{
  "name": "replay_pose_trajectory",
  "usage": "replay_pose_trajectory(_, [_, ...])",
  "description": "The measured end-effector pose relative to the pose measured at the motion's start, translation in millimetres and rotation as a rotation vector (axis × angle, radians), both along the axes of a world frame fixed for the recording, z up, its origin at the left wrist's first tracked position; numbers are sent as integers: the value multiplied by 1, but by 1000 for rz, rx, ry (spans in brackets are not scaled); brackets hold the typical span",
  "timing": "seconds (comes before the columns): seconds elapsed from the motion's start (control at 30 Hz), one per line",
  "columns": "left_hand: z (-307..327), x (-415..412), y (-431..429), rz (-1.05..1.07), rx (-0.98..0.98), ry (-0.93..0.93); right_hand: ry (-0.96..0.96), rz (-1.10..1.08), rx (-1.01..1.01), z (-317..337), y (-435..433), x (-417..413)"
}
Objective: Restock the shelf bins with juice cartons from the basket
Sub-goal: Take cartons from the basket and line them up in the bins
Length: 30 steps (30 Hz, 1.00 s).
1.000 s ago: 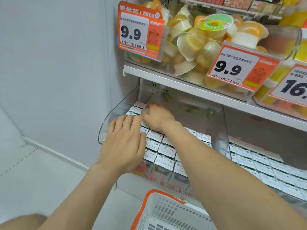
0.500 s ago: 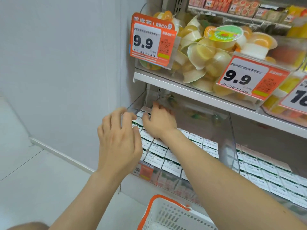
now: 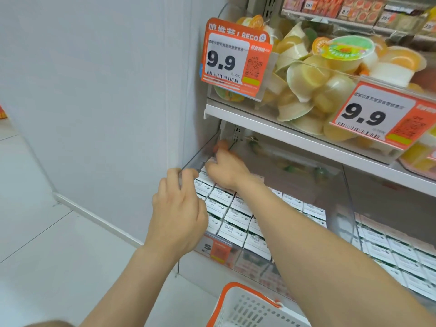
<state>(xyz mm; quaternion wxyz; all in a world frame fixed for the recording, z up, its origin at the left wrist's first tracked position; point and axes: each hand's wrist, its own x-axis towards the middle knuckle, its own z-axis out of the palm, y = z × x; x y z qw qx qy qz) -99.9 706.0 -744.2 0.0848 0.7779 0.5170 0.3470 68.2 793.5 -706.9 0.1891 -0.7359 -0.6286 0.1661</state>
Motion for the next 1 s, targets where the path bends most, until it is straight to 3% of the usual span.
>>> replay_pose_trajectory(0.13, [-1,7,-1,81,-3,84,-57,12,21,-4,-6,-3])
replay_pose_trajectory(0.3, [1,10,-8,108,14,151,-361,-66,39,-3,-24,-15])
replay_pose_trajectory(0.37, [6,10,-11,66,77,165,-402,-119,-24,2,-42,-13])
replay_pose_trajectory(0.53, [12,13,-21,-170,207,207,-400,-266,-115,-5,-112,21])
replay_pose_trajectory(0.63, [10,18,-26,-242,233,292,-295,-270,-123,-21,-133,33])
replay_pose_trajectory(0.87, [11,19,-29,-541,5,138,-116,-196,51,-14,-167,39])
replay_pose_trajectory(1.0, [11,14,-35,-535,-31,148,-164,-64,196,-10,-231,35])
